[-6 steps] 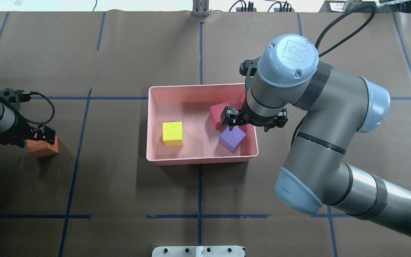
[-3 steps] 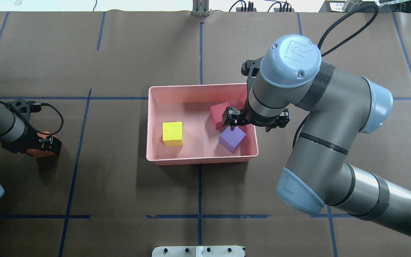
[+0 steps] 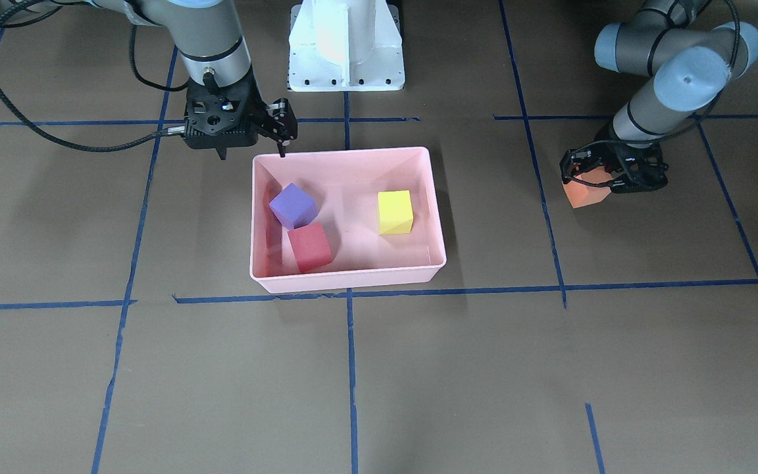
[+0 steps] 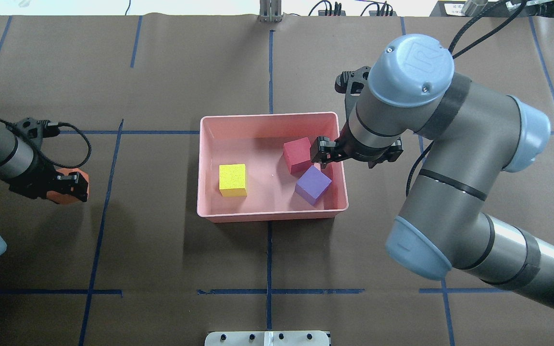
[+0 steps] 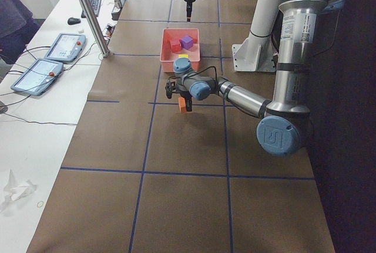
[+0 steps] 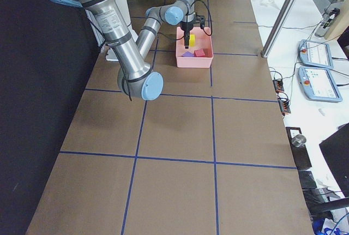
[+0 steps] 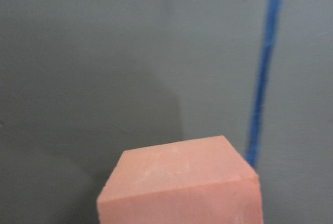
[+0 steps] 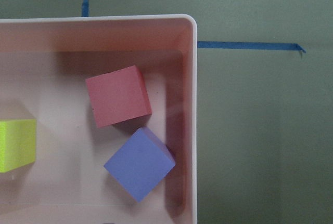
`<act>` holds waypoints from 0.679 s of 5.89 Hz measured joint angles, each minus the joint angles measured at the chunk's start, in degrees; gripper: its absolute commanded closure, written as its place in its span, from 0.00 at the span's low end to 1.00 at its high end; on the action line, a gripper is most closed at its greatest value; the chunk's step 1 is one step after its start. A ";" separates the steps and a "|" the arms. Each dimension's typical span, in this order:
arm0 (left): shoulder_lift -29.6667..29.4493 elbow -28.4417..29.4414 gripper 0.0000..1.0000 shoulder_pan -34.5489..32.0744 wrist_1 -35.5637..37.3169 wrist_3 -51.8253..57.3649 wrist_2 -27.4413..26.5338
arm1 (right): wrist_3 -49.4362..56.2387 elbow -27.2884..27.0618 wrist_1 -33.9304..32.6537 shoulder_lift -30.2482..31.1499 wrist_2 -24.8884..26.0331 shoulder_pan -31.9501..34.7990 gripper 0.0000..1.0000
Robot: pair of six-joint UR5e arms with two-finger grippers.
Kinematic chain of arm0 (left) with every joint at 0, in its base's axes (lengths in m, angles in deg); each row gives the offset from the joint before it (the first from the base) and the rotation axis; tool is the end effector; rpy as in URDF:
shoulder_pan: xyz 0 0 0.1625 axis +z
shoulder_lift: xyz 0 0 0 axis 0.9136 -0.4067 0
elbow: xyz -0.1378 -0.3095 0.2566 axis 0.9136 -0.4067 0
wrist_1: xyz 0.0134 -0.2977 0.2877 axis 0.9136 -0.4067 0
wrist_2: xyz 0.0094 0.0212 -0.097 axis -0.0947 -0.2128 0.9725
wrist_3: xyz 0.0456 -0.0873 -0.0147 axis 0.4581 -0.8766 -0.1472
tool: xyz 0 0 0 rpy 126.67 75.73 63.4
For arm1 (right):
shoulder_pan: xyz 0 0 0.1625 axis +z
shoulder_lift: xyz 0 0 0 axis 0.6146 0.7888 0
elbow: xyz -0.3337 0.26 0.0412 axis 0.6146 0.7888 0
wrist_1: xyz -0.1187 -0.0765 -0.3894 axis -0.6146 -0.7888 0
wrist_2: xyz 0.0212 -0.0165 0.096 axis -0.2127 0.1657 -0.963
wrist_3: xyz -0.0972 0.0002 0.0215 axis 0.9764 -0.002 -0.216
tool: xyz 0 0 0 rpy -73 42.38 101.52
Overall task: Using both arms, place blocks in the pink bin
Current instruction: 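Carry the orange cube into the bin while the right arm withdraws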
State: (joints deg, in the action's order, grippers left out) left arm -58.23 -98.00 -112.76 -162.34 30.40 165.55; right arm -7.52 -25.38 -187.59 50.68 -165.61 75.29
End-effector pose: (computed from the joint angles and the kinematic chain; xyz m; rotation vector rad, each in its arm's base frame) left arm 0.3072 -0.4350 0.4380 -0.1035 0.8452 -0.0571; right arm -0.4034 -0.4281 0.1867 0.0808 -0.8011 -0.0084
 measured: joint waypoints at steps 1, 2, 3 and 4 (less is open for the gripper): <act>-7.45 -3.09 0.61 -0.78 10.11 -0.21 -0.18 | 4.78 -1.14 0.29 2.24 -0.54 1.92 0.00; -15.54 -3.97 0.61 -0.86 17.96 -0.43 -0.25 | 10.06 -2.45 0.47 5.20 -2.36 4.76 0.00; -22.12 -3.58 0.61 0.06 21.94 -2.80 -0.30 | 16.53 -3.69 0.55 8.51 -5.53 8.86 0.00; -28.55 -1.60 0.60 2.48 23.38 -7.67 -2.02 | 25.29 -4.29 0.55 12.32 -9.20 14.29 0.00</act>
State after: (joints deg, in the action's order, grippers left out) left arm -86.78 -99.60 -110.28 -138.96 22.73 163.53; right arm 17.77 -29.67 -187.04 63.00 -174.81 89.58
